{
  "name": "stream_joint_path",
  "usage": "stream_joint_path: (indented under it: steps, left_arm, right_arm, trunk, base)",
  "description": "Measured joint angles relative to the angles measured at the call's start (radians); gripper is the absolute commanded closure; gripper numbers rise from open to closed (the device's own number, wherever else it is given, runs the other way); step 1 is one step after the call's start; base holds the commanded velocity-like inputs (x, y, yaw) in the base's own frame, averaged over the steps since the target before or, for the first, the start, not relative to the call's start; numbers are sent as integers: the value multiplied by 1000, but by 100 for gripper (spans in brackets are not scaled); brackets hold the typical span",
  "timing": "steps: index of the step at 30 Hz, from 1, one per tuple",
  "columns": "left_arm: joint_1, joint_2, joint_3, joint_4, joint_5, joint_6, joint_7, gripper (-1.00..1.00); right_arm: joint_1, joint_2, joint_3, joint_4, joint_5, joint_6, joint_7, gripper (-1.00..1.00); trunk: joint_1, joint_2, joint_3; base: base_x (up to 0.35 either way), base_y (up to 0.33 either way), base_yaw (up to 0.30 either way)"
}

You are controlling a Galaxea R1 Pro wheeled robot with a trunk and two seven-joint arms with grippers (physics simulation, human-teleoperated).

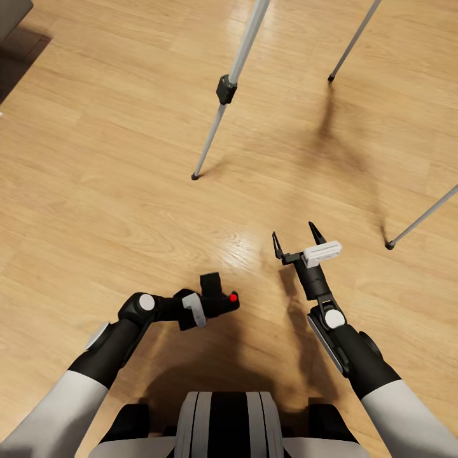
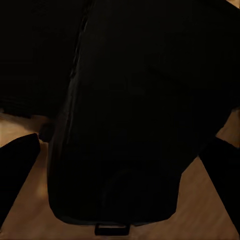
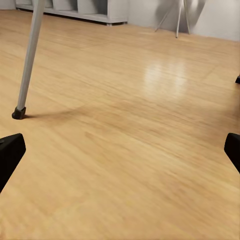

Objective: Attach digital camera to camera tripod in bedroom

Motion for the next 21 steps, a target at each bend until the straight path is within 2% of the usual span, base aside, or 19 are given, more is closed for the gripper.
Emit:
stream_joint_path:
  steps: [19,21]
  left_arm:
    - [0,1,1,-4,0,-1,1,100]
    - [-1,8,2,-57,-1,-5,-5,100]
  right_arm:
    - [0,-1,0,0,0,0,0,-100]
    - [0,-1,0,0,0,0,0,-100]
  trunk:
    - [0,0,0]
    - [0,0,0]
  base:
    - [0,0,0]
    - [0,0,0]
